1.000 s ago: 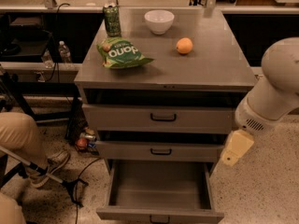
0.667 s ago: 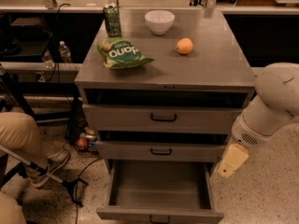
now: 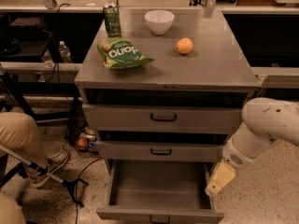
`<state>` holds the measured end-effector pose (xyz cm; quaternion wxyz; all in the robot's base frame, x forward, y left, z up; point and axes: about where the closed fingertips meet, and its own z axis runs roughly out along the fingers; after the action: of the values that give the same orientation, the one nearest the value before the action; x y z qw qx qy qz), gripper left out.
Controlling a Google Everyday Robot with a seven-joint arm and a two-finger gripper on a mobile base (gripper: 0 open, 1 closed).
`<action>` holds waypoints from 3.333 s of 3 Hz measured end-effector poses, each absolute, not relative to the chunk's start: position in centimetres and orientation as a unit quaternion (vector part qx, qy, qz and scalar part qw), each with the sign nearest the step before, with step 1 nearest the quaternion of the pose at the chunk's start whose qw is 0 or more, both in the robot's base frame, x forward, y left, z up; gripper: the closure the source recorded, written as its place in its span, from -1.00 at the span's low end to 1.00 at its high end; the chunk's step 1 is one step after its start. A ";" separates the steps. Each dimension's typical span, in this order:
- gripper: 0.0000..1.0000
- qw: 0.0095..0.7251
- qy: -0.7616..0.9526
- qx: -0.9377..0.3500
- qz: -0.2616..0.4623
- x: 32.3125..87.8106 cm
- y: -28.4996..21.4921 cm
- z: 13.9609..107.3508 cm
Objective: Close bottom drawer
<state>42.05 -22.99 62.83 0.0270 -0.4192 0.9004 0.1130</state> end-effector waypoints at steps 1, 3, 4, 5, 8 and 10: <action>-1.00 0.002 0.908 -0.394 0.142 41.5 -23.0 57.8; -1.00 -0.014 0.909 -0.384 0.159 41.5 -23.1 54.9; -1.00 -0.048 0.915 -0.358 0.179 41.2 -23.4 49.2; -1.00 -0.075 0.917 -0.338 0.198 40.9 -23.1 44.6; -0.56 -0.111 0.915 -0.300 0.247 39.4 -23.2 37.5; 0.36 -0.115 0.915 -0.277 0.271 38.1 -24.4 34.4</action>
Offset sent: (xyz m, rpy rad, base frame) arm -0.0037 -0.0007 -0.0395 0.0250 0.0570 -0.0387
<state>38.05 -24.44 34.39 -0.1146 -0.2775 0.9146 0.2711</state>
